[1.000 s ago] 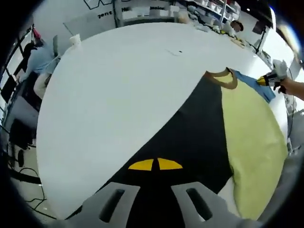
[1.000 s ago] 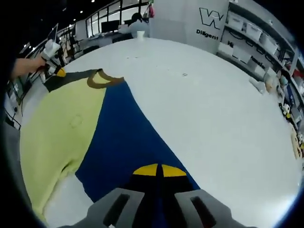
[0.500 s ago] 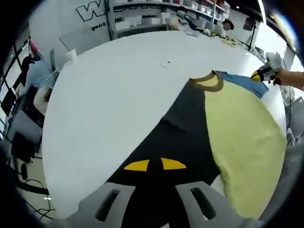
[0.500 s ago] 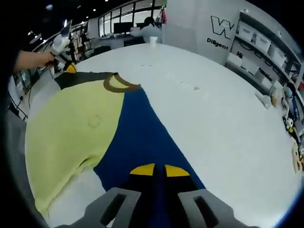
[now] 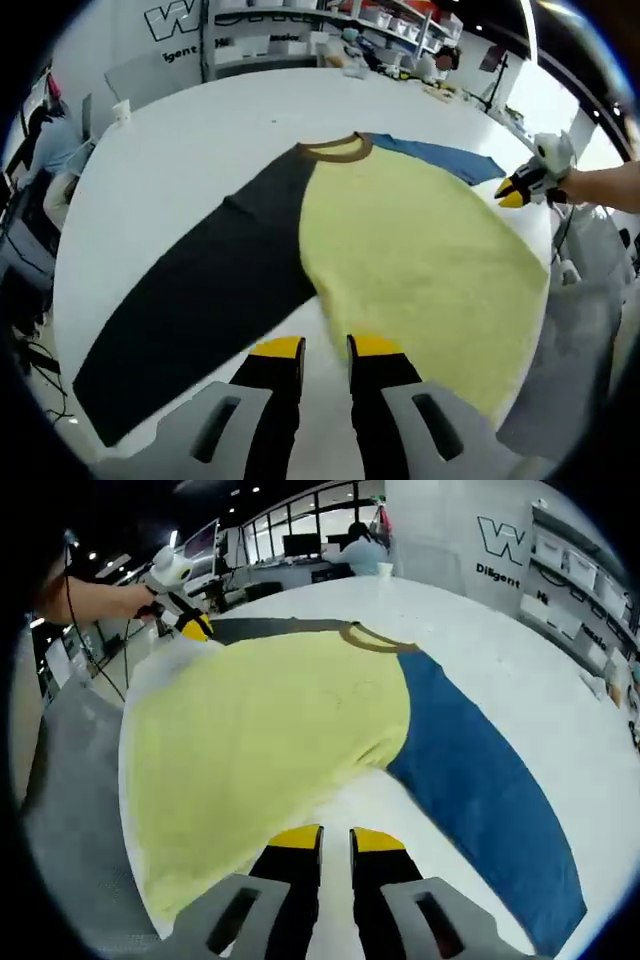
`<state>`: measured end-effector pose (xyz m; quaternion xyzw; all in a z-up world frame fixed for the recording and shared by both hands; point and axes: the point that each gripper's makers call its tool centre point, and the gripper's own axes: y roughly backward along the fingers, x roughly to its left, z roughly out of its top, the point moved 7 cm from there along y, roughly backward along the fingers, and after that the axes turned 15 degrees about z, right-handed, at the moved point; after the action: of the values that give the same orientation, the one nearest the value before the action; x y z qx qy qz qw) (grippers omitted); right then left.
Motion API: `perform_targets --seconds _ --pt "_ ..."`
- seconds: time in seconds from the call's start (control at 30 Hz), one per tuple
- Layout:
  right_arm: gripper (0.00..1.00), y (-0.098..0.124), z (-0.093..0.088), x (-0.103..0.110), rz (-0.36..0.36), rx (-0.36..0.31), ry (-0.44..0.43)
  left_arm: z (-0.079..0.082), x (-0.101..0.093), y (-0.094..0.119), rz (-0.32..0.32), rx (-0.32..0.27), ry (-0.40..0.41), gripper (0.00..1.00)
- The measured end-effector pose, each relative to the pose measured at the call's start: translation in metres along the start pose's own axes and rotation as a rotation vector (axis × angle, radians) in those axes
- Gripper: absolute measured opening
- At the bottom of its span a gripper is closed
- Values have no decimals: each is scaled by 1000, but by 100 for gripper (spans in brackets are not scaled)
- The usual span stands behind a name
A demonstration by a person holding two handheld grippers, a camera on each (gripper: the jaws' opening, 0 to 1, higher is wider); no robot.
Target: Fold the garment on the visible template until the final outline fits inside the template.
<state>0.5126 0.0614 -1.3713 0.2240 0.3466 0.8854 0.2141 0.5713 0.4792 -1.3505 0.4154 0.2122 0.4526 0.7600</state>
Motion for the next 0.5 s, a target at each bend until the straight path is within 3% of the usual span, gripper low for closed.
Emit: perform_targets --seconds 0.07,0.23,0.5 --pt "7 1 -7 19 37 -31 -3 -16 -10 3 -17 10 -10 22" --pt "8 3 -31 57 81 -5 42 -45 -36 18 -55 21 -61 23" --pt "10 9 -51 90 131 28 116 -64 -62 36 -136 -48 -132 27"
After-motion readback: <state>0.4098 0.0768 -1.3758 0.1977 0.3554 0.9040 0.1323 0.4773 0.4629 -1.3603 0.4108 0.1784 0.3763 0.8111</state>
